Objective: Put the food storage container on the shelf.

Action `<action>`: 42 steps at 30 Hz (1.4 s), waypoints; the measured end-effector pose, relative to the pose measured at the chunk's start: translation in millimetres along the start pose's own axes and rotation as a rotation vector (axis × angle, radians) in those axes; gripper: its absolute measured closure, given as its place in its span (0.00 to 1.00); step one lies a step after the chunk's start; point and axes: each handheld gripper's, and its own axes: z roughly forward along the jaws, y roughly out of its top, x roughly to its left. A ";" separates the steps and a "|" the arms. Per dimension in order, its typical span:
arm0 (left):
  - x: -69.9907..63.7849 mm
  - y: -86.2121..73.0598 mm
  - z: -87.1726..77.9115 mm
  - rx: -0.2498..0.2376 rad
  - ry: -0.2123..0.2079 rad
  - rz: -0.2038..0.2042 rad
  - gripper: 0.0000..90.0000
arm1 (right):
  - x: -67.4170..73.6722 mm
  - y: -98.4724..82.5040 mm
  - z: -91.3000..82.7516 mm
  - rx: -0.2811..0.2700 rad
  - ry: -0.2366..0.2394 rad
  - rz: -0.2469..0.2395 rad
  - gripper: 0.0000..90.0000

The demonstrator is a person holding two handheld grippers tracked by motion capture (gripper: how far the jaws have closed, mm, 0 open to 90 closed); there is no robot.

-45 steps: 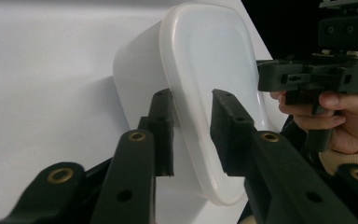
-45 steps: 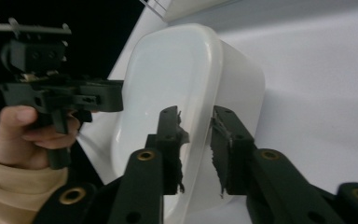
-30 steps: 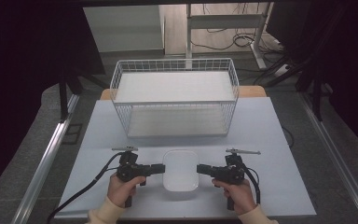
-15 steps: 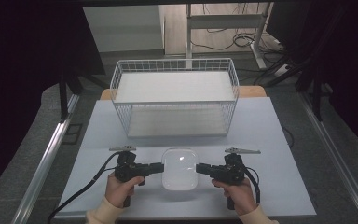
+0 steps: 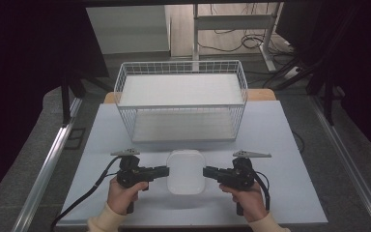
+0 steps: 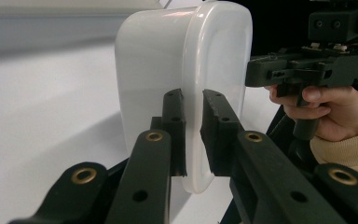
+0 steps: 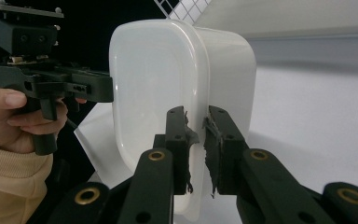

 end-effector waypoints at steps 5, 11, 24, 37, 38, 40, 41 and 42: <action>-8.3 6.1 -5.5 -0.015 -0.006 0.025 0.90 | 4.8 6.8 -5.6 -0.010 0.004 -0.025 0.88; -12.6 17.1 -9.3 -0.036 0.000 0.046 0.90 | 9.6 19.0 -9.2 -0.027 0.000 -0.052 0.88; -19.6 55.5 -21.4 -0.080 0.012 0.091 0.90 | 21.1 61.2 -13.3 -0.055 -0.013 -0.113 0.88; -23.6 89.9 -33.8 -0.119 0.010 0.114 0.90 | 33.8 103.3 -16.9 -0.068 -0.017 -0.160 0.88; -23.3 91.8 -34.2 -0.121 0.007 0.113 0.90 | 34.4 106.2 -17.1 -0.069 -0.018 -0.161 0.88; -22.9 95.2 -34.8 -0.122 0.004 0.112 0.90 | 34.6 110.4 -17.5 -0.071 -0.015 -0.161 0.88; -23.1 99.0 -35.0 -0.123 0.007 0.114 0.90 | 34.1 114.0 -17.2 -0.072 -0.014 -0.162 0.88; -23.1 99.0 -35.0 -0.123 0.007 0.114 0.90 | 34.1 114.0 -17.2 -0.072 -0.014 -0.162 0.88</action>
